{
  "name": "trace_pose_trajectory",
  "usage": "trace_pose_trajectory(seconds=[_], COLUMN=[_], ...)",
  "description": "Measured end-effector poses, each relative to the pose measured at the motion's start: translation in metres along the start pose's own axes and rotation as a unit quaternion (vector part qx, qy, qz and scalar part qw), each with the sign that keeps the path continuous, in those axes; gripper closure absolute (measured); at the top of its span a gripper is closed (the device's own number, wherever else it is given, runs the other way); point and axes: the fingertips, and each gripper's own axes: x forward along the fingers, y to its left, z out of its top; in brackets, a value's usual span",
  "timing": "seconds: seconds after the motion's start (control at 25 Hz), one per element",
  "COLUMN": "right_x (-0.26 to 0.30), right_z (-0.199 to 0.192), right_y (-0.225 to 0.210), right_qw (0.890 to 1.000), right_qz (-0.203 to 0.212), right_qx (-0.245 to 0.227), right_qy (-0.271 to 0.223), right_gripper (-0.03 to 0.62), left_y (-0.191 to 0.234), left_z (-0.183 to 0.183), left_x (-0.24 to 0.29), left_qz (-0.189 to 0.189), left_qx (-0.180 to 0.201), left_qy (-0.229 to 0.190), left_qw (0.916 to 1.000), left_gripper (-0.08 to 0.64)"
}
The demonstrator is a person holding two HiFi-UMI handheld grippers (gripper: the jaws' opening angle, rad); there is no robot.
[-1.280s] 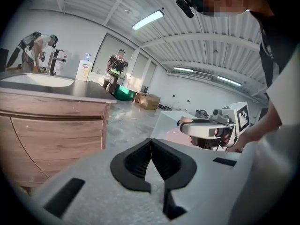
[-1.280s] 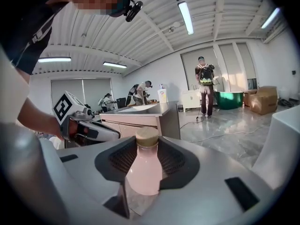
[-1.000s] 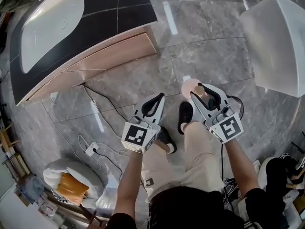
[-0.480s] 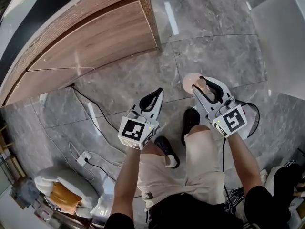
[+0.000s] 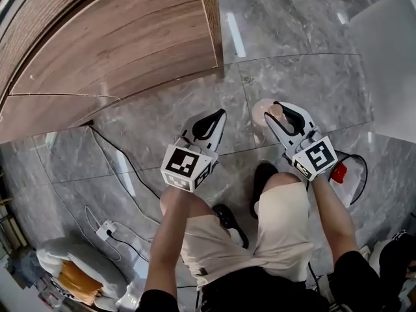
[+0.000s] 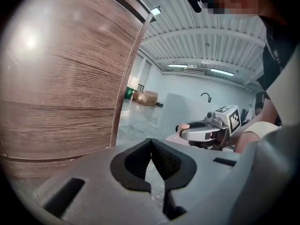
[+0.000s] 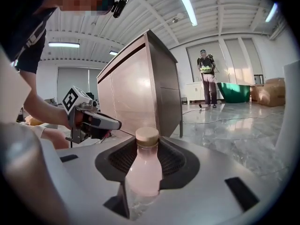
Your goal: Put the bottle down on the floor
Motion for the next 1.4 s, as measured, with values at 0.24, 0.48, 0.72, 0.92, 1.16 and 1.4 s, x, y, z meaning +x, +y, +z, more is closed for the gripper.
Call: trace_pose_trajectory(seconds=[0.24,0.48,0.72,0.92,1.16,1.4], right_x=[0.017,0.027,0.038,0.049,0.067,0.089], right_z=[-0.028,-0.048,-0.063,-0.076,-0.103,-0.124], right_y=[-0.011,-0.014,-0.017,-0.019,-0.023,-0.029], right_qw=[1.0,1.0,1.0,1.0,1.0,0.999], right_qz=[-0.008,-0.018,-0.021,-0.018,-0.027,-0.035], right_qx=[0.0,0.012,0.02,0.003,0.006,0.008], right_qy=[0.001,0.004,0.004,0.005,0.008,0.007], right_gripper=[0.454,0.454,0.454,0.454,0.454,0.454], left_y=[0.014,0.03,0.041,0.053,0.043,0.037], left_z=[-0.009,-0.03,-0.05,-0.05,-0.045,-0.063], left_x=[0.024,0.04,0.048,0.057,0.062,0.062], left_qz=[-0.016,-0.005,0.008,0.027,0.011,0.008], left_qx=[0.007,-0.003,-0.002,-0.017,-0.042,-0.028], left_qy=[-0.026,-0.037,-0.042,-0.055,-0.079,-0.035], left_qw=[0.9995,0.9993,0.9991,0.998,0.9959,0.9989], left_gripper=[0.541,0.541,0.541,0.541,0.541,0.541])
